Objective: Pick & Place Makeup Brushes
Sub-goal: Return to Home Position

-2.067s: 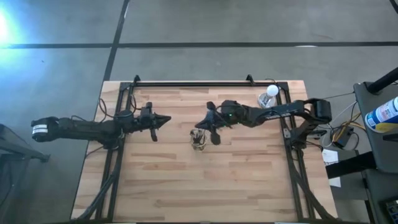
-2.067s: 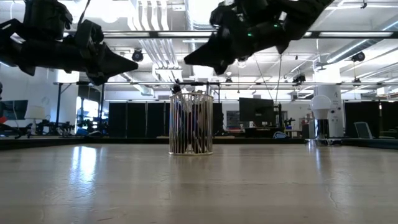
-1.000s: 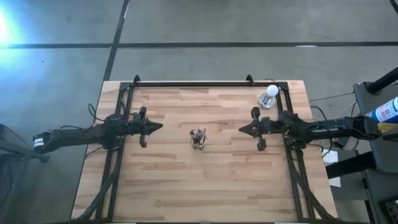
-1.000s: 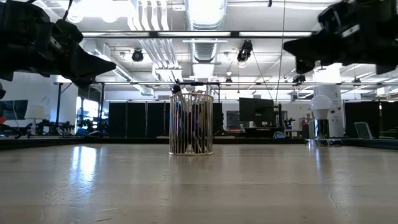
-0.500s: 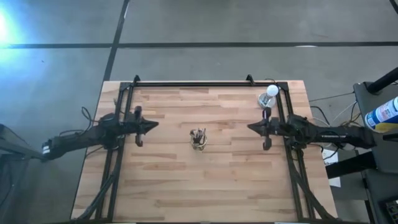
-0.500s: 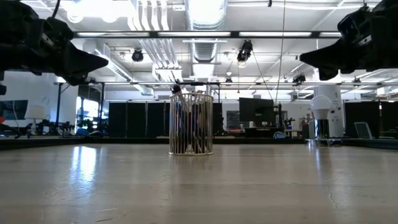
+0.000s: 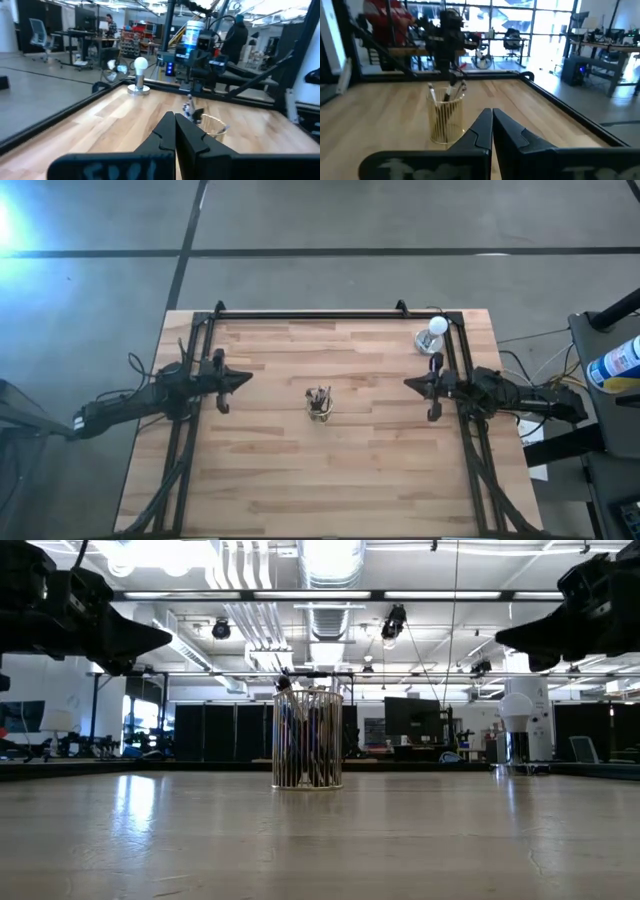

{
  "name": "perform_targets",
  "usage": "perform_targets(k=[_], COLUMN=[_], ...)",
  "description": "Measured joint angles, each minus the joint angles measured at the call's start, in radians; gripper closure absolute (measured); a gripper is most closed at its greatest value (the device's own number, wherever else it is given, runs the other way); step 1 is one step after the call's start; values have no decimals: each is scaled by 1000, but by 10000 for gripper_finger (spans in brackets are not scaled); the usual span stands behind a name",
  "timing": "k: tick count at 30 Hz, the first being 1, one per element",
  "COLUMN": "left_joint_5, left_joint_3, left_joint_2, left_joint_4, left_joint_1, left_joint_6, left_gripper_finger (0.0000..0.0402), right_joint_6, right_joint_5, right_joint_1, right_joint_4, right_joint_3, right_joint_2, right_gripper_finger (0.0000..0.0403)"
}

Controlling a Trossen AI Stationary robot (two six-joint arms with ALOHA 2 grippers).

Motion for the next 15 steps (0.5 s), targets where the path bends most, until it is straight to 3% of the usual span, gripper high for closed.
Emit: perform_targets(k=[15], left_joint_5=[-31], left_joint_3=[-1], left_joint_2=[4], left_joint_4=[-8], left_joint_1=[0], left_joint_6=[-16], left_gripper_finger=[401], right_joint_6=[-4], right_joint_5=[3], right_joint_1=[0], right_joint_4=[3], right_joint_3=[0], right_joint_2=[35], right_gripper_finger=[394])
